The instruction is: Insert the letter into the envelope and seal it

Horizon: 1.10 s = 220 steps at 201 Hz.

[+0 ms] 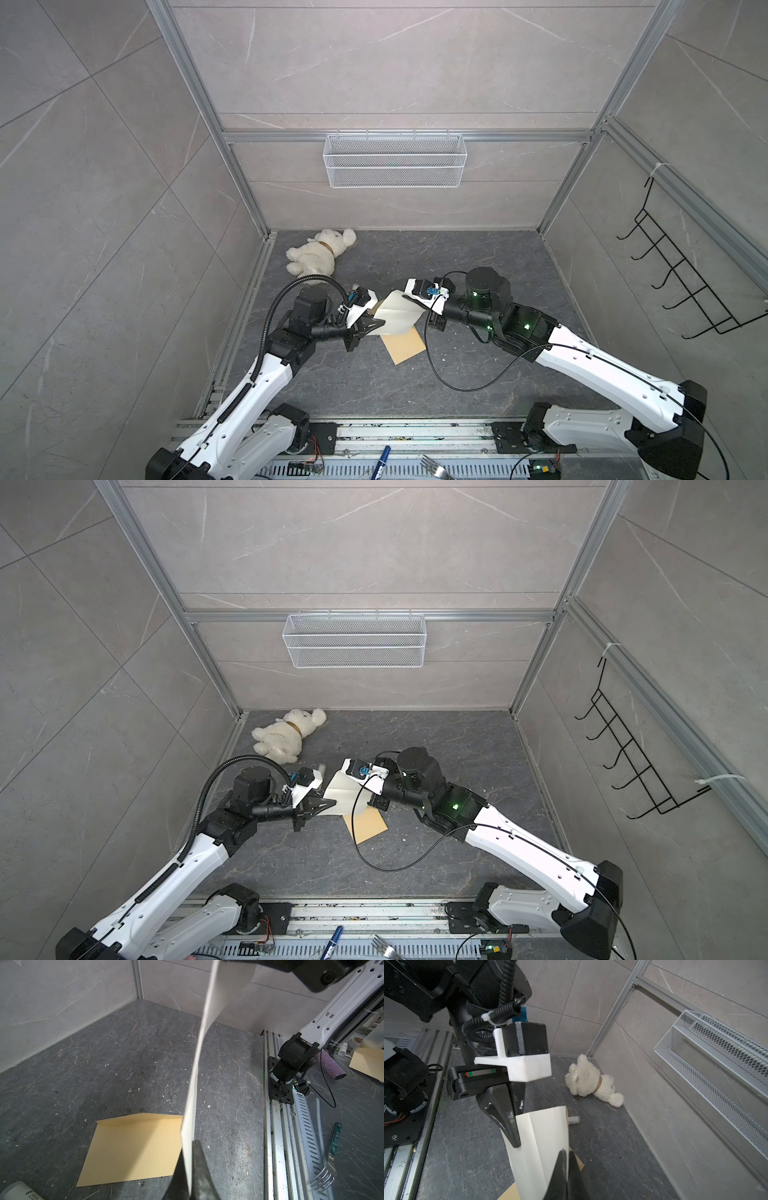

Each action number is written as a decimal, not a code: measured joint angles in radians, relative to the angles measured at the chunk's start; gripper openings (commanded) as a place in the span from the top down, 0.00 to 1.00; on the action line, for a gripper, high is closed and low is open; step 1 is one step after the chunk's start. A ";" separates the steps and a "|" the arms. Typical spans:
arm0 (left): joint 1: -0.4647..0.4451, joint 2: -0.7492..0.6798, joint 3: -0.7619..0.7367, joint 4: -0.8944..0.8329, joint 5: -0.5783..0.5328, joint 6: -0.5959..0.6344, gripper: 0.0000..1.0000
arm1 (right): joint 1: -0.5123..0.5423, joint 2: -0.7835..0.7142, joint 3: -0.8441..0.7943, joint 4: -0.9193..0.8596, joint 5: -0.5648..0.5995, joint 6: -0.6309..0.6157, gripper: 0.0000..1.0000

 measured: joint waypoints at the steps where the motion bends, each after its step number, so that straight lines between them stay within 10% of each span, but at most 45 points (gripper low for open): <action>1: 0.000 0.000 0.000 0.000 0.000 0.000 1.00 | 0.000 0.000 0.000 0.000 -0.001 0.000 0.98; 85: 0.000 -0.002 0.000 -0.015 -0.030 0.000 1.00 | 0.000 0.013 0.000 -0.015 -0.031 -0.004 0.94; 148: 0.006 -0.006 0.000 -0.017 -0.050 0.000 1.00 | 0.000 0.020 0.033 -0.101 -0.111 -0.015 0.37; 220: 0.016 -0.021 0.000 -0.016 -0.076 0.000 1.00 | 0.000 -0.092 0.035 -0.165 -0.208 0.014 0.18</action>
